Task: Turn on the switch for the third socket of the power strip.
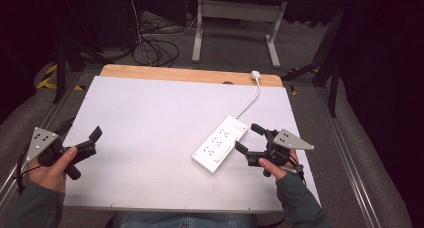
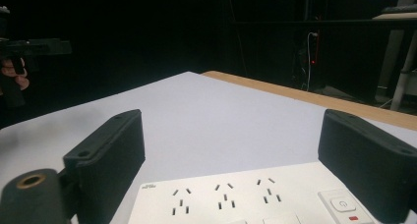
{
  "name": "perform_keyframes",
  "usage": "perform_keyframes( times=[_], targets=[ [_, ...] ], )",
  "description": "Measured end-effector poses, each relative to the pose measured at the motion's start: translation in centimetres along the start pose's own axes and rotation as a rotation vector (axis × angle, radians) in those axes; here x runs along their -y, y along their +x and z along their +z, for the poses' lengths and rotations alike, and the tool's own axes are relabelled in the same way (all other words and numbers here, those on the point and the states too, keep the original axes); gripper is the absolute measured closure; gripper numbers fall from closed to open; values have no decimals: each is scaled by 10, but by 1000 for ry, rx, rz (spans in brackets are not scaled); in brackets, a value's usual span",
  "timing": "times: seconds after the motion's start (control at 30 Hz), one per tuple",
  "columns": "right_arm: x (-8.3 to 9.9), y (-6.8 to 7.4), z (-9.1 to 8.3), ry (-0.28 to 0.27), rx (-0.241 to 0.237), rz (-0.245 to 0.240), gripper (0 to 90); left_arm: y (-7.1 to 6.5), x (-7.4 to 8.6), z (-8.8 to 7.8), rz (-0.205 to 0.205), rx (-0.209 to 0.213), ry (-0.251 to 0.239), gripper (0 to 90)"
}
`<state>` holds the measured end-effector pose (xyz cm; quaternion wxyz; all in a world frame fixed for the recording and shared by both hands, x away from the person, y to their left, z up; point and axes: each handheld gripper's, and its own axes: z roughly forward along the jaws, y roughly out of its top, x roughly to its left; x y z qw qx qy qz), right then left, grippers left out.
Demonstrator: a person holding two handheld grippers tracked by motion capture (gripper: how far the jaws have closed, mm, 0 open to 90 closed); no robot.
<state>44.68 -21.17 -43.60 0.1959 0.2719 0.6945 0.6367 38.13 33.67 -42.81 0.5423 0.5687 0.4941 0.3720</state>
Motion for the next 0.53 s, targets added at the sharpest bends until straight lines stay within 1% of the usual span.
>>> perform_keyframes(
  times=[0.2,0.33,0.53],
  targets=[
    [1,0,0,6,2,-4,60,0,0,0,0,0,-1,26],
    [1,-1,0,7,9,-1,59,0,0,0,1,0,0,27],
    [1,-1,1,10,4,-2,52,0,0,0,0,-2,1,26]
  ],
)
